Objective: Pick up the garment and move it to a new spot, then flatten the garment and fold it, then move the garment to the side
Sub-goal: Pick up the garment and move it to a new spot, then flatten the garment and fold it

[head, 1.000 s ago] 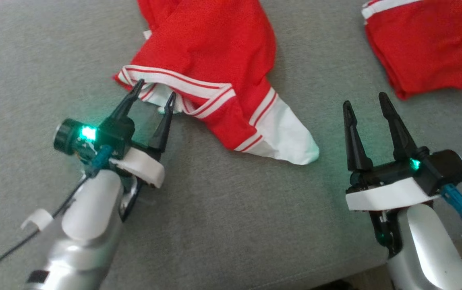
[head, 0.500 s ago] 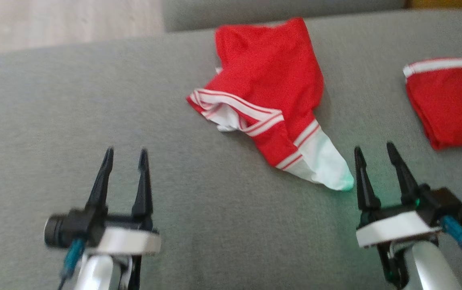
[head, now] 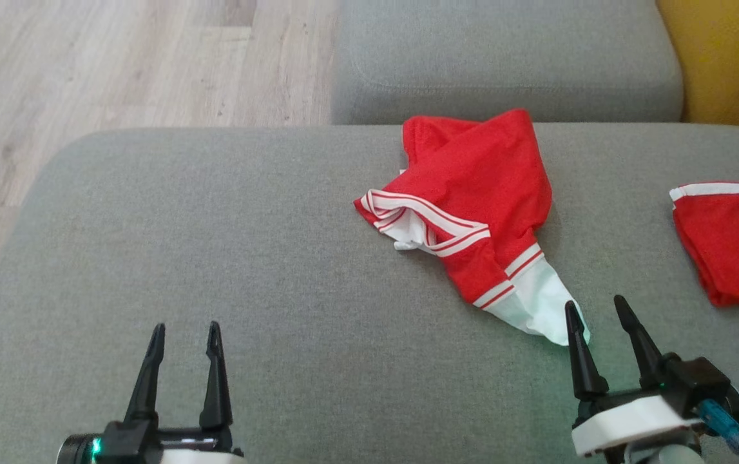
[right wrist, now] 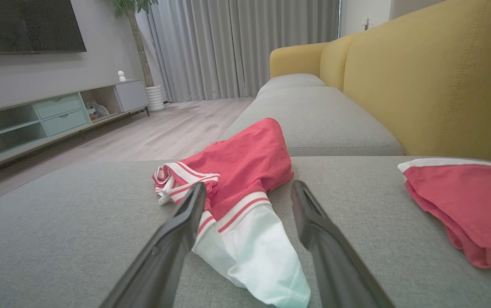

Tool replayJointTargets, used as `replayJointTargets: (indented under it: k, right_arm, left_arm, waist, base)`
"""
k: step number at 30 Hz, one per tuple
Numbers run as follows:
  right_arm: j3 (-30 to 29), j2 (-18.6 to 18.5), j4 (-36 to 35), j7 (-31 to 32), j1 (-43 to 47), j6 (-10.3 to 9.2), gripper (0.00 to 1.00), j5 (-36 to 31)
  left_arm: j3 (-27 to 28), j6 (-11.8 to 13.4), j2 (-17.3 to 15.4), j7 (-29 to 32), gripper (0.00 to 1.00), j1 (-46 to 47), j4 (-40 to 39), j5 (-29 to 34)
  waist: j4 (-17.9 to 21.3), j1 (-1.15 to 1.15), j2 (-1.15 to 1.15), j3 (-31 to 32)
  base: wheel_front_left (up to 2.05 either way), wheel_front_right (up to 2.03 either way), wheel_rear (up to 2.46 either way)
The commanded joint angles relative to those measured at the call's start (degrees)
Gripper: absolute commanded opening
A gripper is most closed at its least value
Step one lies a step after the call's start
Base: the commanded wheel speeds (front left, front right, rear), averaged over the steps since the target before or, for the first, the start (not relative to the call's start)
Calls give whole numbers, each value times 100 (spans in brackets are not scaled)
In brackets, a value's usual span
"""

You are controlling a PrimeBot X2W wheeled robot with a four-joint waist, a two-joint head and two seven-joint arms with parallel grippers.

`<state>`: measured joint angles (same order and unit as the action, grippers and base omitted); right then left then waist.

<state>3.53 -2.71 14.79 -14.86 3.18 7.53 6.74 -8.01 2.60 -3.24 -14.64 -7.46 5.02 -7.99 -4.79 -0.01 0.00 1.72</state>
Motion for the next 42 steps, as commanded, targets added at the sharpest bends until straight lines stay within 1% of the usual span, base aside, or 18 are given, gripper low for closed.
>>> replayJointTargets:
  k: [1,24,30,34,37,38,39,42]
  right_arm:
    - [120,-17,-154,-14,-124,-4,100,49]
    - [192,-17,-105,-14,-45,-4,100,91]
    - [233,-17,-110,-14,-90,-4,100,36]
    - [299,-17,-131,-14,-155,-4,100,-33]
    - [371,-17,-166,-14,-255,-4,100,-75]
    - [393,-17,-194,-14,-303,-4,100,-87]
    - [433,-17,-270,-14,-425,-4,100,-110]
    - [498,-17,-406,-14,-649,-4,100,-128]
  left_arm:
    - [184,43,32,-35,100,176,-229,48]
    - [193,27,35,-36,100,107,-184,139]
    - [130,23,35,-36,100,142,-173,111]
    - [8,-43,35,-36,100,317,-66,97]
    - [-133,-124,35,-36,100,574,79,89]
    - [-195,-157,35,-36,100,699,142,93]
    - [-338,-238,36,-36,100,1014,315,107]
    - [-574,-384,36,-36,100,1643,644,171]
  waist:
    - [-17,1,0,31]
    - [-7,1,0,114]
    - [74,1,0,23]
    - [242,1,0,-126]
    - [471,1,0,-310]
    - [560,1,0,-413]
    - [740,1,0,-643]
    - [1031,1,0,-1046]
  base:
    - [0,0,0]
    - [0,0,0]
    - [0,0,0]
    - [0,0,0]
    - [0,0,0]
    - [0,0,0]
    - [0,0,0]
    - [0,0,0]
